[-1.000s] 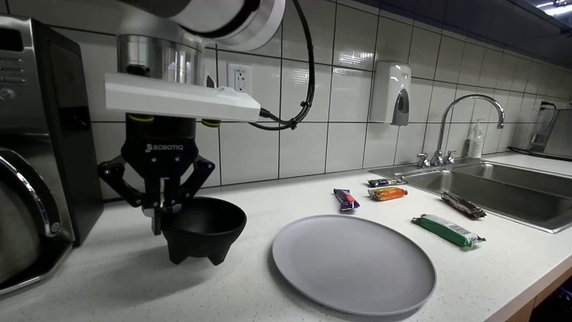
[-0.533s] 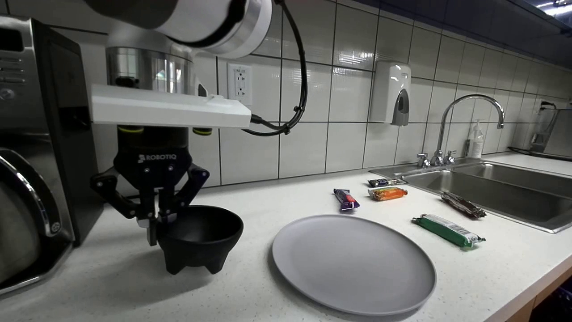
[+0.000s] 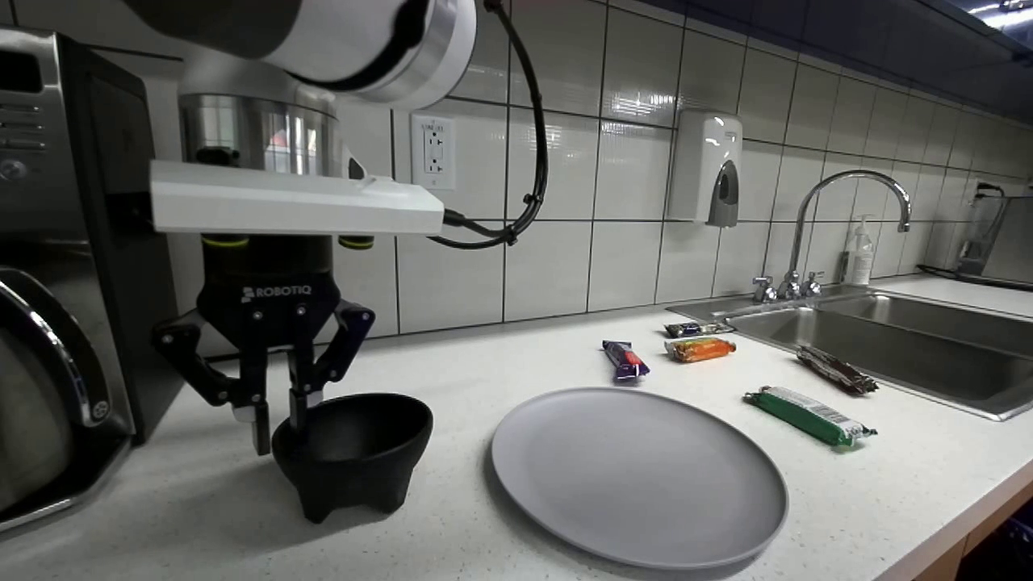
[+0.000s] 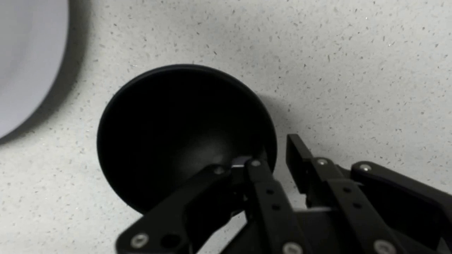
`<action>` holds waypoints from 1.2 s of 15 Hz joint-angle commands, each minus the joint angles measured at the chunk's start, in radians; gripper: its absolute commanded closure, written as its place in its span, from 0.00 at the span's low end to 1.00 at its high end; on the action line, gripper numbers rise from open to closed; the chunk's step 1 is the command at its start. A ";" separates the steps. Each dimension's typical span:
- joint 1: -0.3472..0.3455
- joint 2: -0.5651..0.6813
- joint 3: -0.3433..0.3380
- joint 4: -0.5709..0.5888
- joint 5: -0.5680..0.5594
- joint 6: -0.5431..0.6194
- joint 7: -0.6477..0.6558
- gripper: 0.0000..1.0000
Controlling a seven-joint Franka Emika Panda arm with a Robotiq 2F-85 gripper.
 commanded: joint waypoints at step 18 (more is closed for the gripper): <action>-0.034 -0.201 -0.020 -0.154 0.019 0.011 0.021 0.00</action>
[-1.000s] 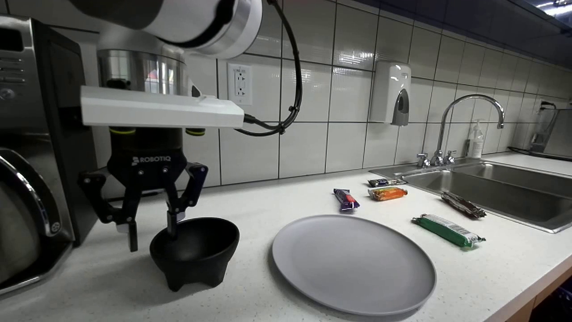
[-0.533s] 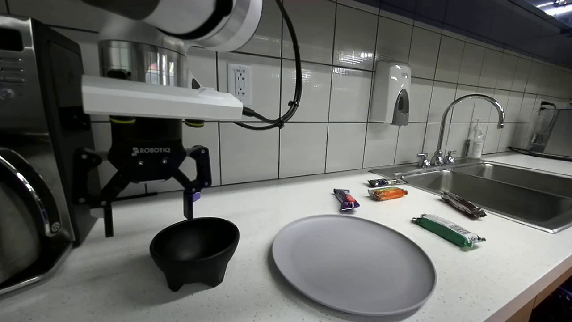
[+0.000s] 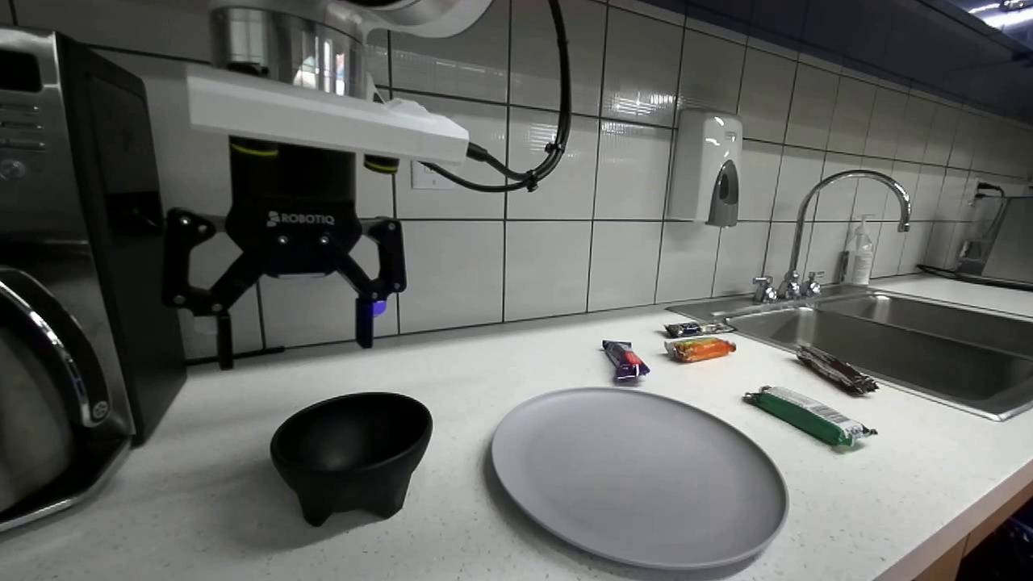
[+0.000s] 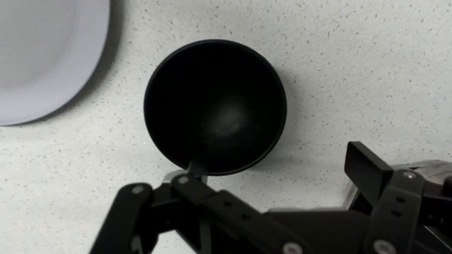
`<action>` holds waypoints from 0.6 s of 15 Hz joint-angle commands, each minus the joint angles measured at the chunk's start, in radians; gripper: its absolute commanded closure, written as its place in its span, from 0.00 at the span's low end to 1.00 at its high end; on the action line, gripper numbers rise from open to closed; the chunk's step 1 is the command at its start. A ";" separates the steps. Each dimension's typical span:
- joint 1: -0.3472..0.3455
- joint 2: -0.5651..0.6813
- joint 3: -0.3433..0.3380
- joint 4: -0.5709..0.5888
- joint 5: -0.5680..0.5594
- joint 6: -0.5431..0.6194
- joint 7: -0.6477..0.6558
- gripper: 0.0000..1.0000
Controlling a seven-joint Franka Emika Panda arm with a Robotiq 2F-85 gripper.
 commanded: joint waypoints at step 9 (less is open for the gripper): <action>-0.121 -0.292 0.003 -0.350 0.038 0.034 0.016 0.00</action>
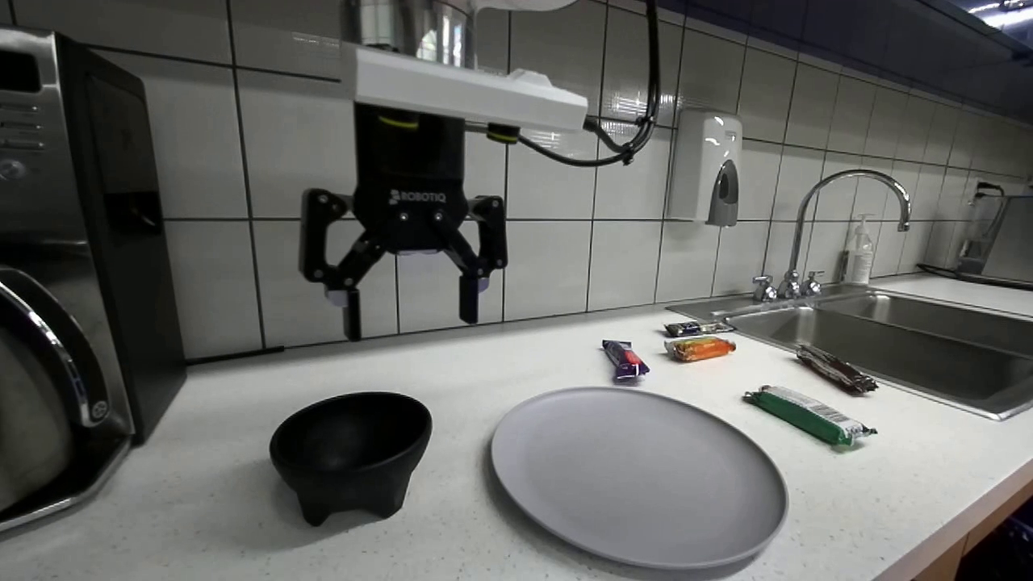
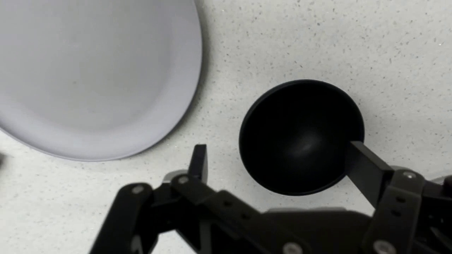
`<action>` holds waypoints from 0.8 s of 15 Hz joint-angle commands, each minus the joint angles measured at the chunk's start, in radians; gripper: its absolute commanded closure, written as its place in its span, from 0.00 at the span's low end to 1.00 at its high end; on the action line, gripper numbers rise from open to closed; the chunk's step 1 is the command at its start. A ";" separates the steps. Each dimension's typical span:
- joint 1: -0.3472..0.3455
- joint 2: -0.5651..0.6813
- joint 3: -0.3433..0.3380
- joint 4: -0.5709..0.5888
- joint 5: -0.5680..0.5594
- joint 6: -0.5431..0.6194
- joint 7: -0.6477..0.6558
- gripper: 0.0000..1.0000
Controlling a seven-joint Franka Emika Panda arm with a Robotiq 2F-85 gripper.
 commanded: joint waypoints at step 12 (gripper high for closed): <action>-0.173 -0.308 -0.007 -0.401 0.074 0.067 -0.019 0.00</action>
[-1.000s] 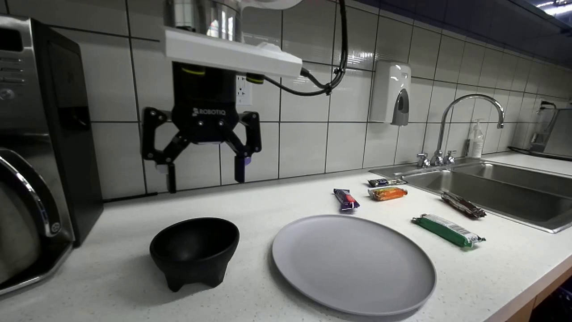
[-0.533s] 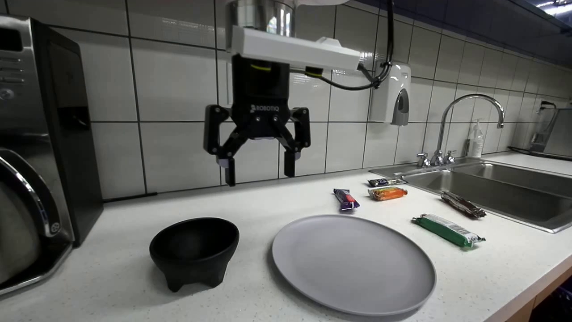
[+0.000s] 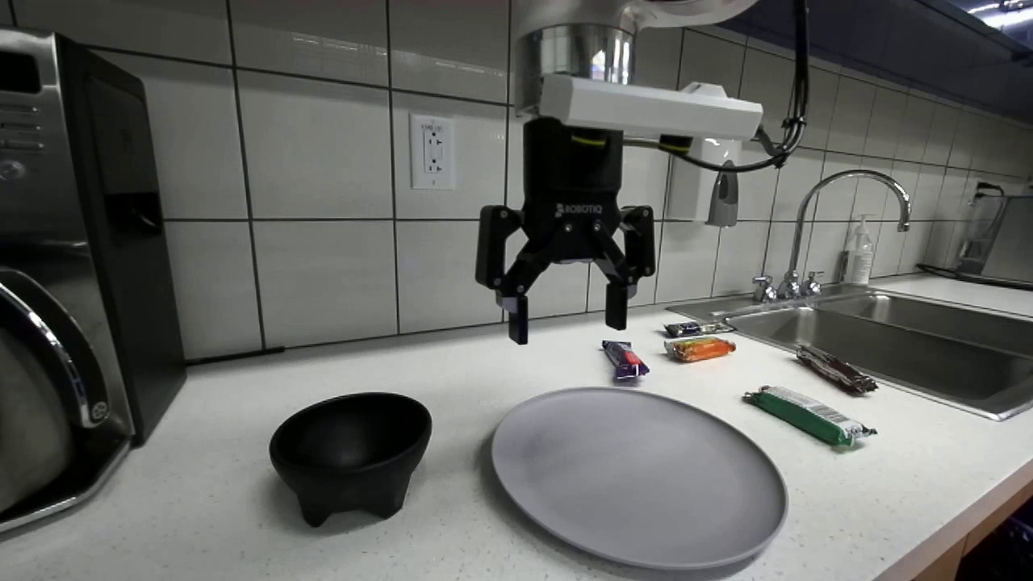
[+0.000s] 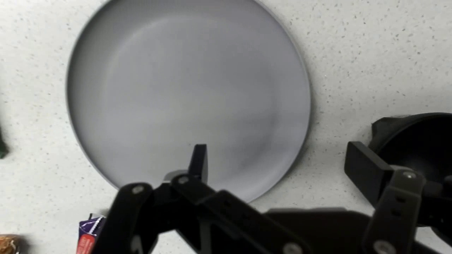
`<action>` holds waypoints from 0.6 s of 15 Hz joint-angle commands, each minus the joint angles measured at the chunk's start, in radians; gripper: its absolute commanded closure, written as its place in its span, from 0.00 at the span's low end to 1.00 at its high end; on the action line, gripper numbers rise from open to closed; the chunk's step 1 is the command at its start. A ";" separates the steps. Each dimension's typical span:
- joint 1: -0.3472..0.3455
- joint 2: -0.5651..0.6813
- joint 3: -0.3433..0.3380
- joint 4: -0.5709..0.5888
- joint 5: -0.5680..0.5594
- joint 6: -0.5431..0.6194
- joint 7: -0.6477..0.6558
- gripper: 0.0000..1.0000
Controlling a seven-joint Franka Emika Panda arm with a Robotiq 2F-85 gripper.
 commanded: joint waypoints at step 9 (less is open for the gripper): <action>-0.113 -0.212 -0.034 -0.253 0.085 0.078 -0.057 0.00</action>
